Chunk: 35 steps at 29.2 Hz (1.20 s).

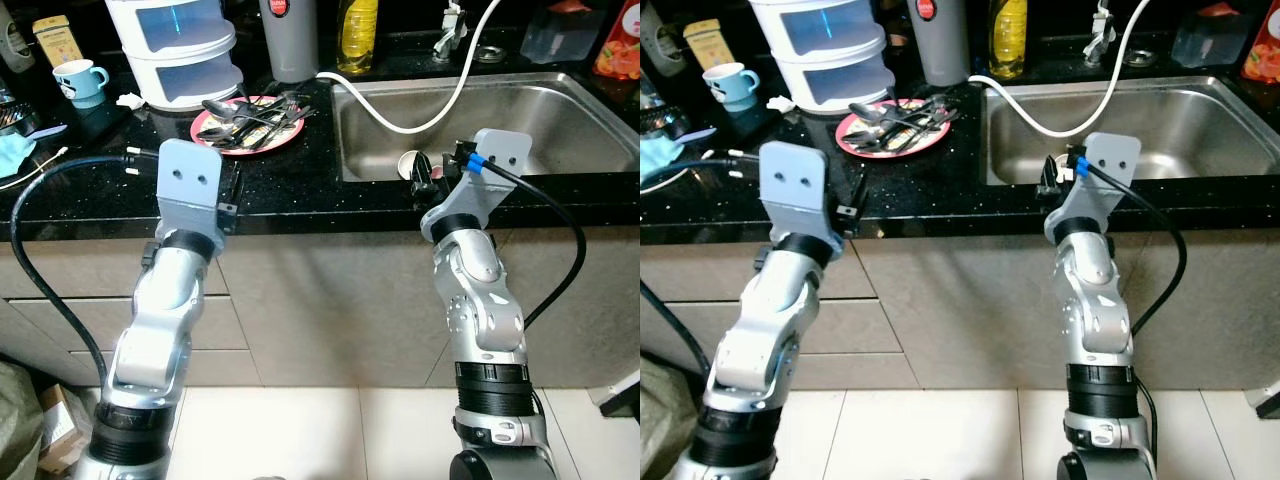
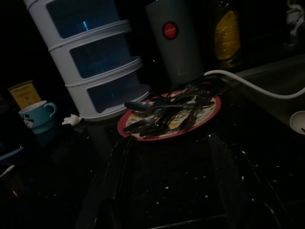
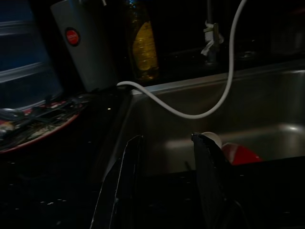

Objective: Kitchen organization

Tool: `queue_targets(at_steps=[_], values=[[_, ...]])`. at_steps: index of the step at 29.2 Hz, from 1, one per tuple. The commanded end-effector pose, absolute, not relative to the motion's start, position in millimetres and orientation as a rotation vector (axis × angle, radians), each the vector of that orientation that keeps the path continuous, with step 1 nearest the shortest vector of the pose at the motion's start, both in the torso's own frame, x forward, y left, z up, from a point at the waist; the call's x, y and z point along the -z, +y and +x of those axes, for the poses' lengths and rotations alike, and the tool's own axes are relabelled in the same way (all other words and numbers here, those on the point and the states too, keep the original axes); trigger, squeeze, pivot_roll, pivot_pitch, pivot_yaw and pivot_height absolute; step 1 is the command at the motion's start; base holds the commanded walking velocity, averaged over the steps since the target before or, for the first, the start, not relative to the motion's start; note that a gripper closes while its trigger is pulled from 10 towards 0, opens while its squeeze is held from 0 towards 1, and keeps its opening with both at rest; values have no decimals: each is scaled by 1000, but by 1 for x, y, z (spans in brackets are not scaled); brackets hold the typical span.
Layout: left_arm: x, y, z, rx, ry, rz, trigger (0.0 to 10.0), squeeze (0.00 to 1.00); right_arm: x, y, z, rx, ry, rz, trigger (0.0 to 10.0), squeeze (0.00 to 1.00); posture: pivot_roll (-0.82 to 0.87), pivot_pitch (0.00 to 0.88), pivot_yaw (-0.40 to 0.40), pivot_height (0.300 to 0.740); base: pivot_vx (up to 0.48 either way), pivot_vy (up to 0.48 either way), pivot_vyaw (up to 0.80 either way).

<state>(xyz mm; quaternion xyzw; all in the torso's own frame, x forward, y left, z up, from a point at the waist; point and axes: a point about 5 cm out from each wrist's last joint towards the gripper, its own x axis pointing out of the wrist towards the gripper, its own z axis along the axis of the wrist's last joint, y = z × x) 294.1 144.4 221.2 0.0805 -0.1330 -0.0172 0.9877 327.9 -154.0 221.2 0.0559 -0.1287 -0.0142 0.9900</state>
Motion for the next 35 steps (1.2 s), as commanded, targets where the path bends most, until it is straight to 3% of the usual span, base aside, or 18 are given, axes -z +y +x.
queue_targets(at_steps=[1,8,35], values=[[-223,147,297,27,-277,153,10000,0,-221,-150,329,8,-264,105,10000,0,88,0,116,740,0,0,0],[-226,144,296,47,-295,162,10000,0,-222,-147,328,4,-270,105,10000,0,89,0,119,740,183,0,0],[-227,141,298,71,-309,180,10000,0,-220,-148,330,15,-271,104,10000,0,85,0,127,740,393,0,0]])
